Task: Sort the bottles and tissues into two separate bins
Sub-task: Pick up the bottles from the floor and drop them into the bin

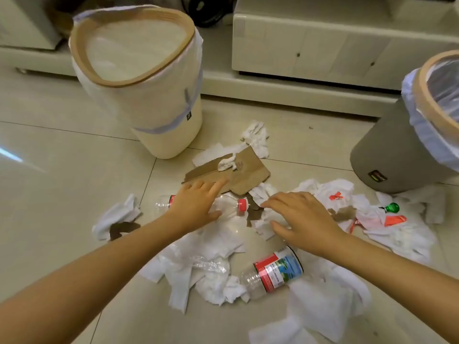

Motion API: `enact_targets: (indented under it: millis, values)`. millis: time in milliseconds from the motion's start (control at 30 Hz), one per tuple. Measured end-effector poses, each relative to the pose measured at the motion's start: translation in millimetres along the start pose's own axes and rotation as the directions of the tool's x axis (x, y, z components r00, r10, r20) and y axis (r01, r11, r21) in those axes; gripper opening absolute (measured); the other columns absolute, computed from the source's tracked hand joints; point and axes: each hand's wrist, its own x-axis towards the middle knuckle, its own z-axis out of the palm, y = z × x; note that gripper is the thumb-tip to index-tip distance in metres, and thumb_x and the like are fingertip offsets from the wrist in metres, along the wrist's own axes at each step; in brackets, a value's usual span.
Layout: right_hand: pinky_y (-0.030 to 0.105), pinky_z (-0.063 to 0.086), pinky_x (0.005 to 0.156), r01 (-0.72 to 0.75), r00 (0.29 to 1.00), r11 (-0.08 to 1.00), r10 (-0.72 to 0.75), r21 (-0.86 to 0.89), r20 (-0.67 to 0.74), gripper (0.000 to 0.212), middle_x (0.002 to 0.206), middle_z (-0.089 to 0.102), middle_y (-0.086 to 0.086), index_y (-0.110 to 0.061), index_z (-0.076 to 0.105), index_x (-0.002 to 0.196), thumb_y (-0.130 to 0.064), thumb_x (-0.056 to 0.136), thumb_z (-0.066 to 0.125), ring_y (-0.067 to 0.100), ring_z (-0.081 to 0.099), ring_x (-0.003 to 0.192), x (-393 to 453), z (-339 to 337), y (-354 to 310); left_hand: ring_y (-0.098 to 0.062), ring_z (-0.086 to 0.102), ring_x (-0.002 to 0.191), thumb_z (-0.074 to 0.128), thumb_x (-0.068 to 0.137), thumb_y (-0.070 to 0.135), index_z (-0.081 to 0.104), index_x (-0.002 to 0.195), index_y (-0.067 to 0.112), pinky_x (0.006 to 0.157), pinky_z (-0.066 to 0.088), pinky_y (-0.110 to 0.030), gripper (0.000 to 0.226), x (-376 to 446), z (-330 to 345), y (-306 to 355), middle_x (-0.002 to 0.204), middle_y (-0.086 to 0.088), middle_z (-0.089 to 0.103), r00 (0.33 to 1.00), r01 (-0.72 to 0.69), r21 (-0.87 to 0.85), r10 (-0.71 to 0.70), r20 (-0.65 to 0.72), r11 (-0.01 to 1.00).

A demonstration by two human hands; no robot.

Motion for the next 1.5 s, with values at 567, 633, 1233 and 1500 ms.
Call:
enact_targets:
  millis: [567, 633, 1233, 1500]
  values:
    - [0.032, 0.042, 0.086, -0.19, 0.981, 0.98, 0.187, 0.06, 0.046, 0.045, 0.127, 0.053, -0.01, -0.032, 0.044, 0.133, -0.033, 0.088, 0.051, 0.014, 0.054, 0.109, -19.5, 17.7, 35.7, -0.01, 0.056, 0.066, 0.069, 0.073, 0.044, 0.019, 0.142, 0.038, 0.052, 0.038, -0.024, 0.086, -8.3, -23.0, 15.8, 0.09, 0.005, 0.056, 0.986, 0.166, -0.389, -0.146, 0.08, 0.906]
    - [0.035, 0.043, 0.088, -0.227, 0.971, 0.974, 0.224, 0.024, 0.088, 0.047, 0.129, 0.052, -0.009, -0.034, 0.042, 0.134, -0.042, 0.088, 0.05, 0.014, 0.051, 0.113, -24.9, 21.6, 45.8, -0.013, 0.058, 0.067, 0.072, 0.067, 0.04, 0.015, 0.139, 0.044, 0.054, 0.044, -0.026, 0.092, -11.2, -31.6, 23.9, 0.1, 0.003, 0.059, 0.992, 0.124, -0.51, -0.112, 0.055, 0.851]
    - [0.05, 0.037, 0.092, 0.194, 0.899, 0.894, 0.003, -0.404, 0.439, 0.076, 0.129, 0.047, 0.012, -0.026, 0.018, 0.144, 0.0, 0.081, 0.052, 0.036, 0.051, 0.11, -67.0, 56.2, 47.1, -0.014, 0.058, 0.098, 0.075, 0.07, 0.047, 0.018, 0.141, 0.043, 0.072, 0.05, -0.027, 0.092, -12.1, -43.3, 56.7, 0.138, 0.006, 0.048, 0.999, 0.05, -0.572, -0.034, 0.038, 0.819]
    - [0.038, 0.046, 0.083, 0.022, 0.906, 0.974, 0.075, -0.224, 0.416, 0.079, 0.123, 0.053, -0.001, -0.039, 0.031, 0.138, -0.049, 0.071, 0.072, 0.023, 0.055, 0.107, -75.0, -23.9, 45.6, -0.006, 0.056, 0.09, 0.08, 0.067, 0.046, 0.028, 0.136, 0.038, 0.069, 0.04, -0.01, 0.087, 1.6, -80.1, 62.1, 0.121, 0.015, 0.052, 1.0, -0.006, -0.705, 0.01, 0.001, 0.709]
